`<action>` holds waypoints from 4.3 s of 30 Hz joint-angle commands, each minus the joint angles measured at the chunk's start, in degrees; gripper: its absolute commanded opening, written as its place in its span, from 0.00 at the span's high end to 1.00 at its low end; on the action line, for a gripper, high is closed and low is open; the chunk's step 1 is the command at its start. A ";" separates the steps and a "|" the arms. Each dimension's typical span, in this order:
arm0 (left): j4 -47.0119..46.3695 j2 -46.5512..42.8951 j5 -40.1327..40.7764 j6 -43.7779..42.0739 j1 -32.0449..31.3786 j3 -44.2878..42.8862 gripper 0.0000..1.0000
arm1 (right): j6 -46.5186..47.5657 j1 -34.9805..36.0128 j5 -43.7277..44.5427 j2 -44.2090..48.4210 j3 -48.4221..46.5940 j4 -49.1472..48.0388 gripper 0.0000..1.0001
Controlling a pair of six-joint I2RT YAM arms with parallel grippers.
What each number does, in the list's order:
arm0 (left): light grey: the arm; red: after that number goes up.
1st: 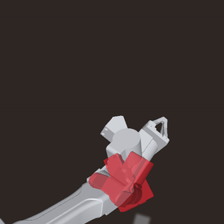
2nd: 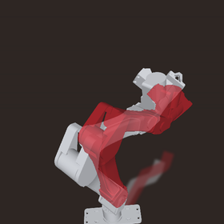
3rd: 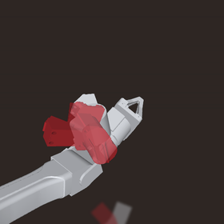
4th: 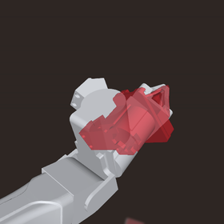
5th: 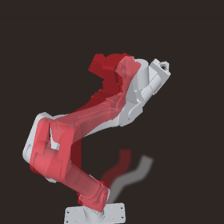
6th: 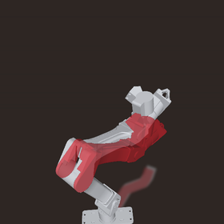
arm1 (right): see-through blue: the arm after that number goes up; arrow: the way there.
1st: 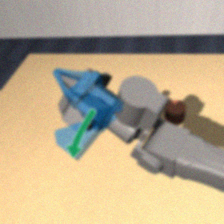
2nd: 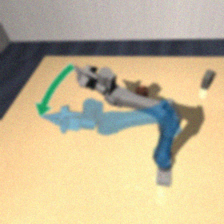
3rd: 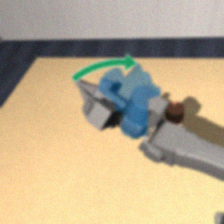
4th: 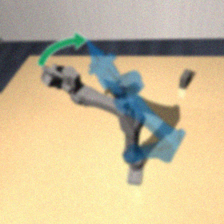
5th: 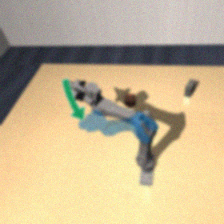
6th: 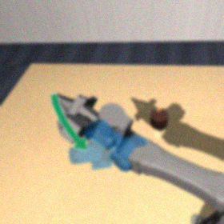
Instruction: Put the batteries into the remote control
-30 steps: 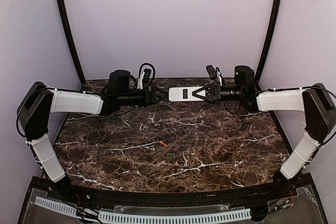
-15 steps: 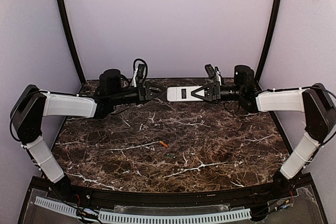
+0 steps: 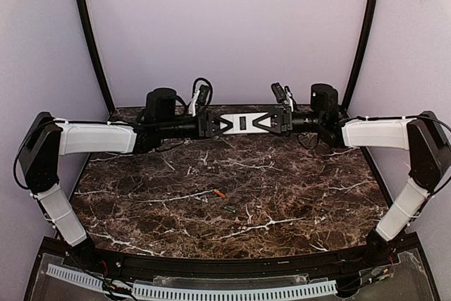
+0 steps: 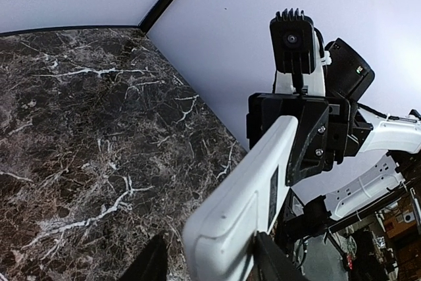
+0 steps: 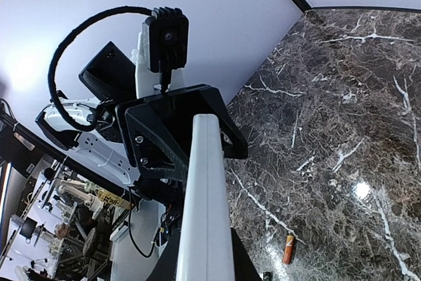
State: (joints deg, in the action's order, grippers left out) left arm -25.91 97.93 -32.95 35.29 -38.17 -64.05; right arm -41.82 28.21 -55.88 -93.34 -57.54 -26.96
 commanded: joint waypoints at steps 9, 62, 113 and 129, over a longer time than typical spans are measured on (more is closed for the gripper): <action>-2.01 0.51 -1.71 1.94 1.34 1.00 0.80 | 0.37 0.32 -3.12 1.21 0.10 -3.70 1.00; 5.41 2.48 2.05 -0.56 0.42 -2.82 0.26 | 5.55 0.08 -0.11 -0.97 -3.85 7.35 1.00; 12.50 -3.09 9.89 3.09 7.53 12.97 0.96 | 11.01 -5.53 5.25 -3.62 -1.22 17.24 1.00; 16.30 -0.58 8.76 2.24 8.83 20.23 0.88 | 16.71 -3.67 -4.18 -5.37 1.82 23.19 1.00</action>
State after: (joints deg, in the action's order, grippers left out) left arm -11.79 96.82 -23.40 38.13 -30.06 -45.19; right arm -28.77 24.01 -57.10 -97.10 -56.45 -7.29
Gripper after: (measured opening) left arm 0.102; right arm 0.152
